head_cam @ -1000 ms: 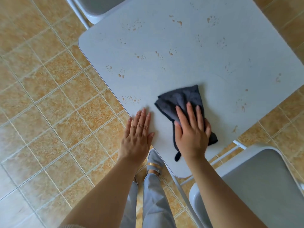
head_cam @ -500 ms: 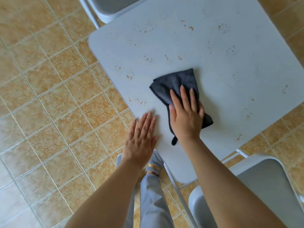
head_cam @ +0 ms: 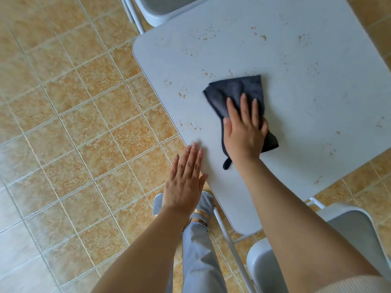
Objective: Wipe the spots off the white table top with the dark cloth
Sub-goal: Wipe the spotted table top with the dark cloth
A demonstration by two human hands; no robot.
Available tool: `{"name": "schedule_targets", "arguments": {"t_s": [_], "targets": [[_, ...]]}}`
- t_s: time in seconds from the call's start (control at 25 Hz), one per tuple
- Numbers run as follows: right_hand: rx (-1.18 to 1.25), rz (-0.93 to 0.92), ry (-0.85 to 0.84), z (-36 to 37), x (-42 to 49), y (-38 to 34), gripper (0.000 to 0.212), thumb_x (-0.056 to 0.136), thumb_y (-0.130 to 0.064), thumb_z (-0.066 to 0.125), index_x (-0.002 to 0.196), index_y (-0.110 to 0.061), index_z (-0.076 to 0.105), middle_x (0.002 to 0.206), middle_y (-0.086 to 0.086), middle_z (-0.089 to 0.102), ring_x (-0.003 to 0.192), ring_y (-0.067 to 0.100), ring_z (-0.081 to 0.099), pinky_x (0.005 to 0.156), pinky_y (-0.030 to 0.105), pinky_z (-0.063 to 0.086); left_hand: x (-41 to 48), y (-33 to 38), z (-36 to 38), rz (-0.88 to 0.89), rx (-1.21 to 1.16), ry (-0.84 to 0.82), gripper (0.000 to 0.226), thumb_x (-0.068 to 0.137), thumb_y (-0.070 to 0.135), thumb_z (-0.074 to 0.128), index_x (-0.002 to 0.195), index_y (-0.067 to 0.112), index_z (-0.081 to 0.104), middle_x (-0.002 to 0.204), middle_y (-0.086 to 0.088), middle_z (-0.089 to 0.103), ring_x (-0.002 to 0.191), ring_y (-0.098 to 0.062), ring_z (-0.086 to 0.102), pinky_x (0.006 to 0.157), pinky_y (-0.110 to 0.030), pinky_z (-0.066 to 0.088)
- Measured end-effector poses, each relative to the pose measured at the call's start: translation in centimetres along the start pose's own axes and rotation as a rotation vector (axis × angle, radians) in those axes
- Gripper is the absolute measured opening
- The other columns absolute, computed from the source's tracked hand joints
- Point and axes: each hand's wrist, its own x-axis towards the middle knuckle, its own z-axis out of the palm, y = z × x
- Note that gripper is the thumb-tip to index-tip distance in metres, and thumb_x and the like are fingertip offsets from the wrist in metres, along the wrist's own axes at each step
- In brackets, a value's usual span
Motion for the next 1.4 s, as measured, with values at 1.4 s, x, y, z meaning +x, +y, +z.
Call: {"name": "schedule_targets", "arguments": {"t_s": [1.4], "targets": [[-0.008, -0.689, -0.092, -1.4, 0.5, 0.7, 0.043, 0.103, -0.034, 0.045, 0.145, -0.039, 0.047, 0.159, -0.006, 0.037, 0.148, 0.02, 0.033, 0.108, 0.048, 0.034, -0.3, -1.9, -0.2, 0.101, 0.016, 0.03, 0.062, 0.102, 0.042, 0.03, 0.153, 0.008, 0.02, 0.161, -0.009, 0.014, 0.149, -0.02, 0.012, 0.12, -0.039, 0.014]]}}
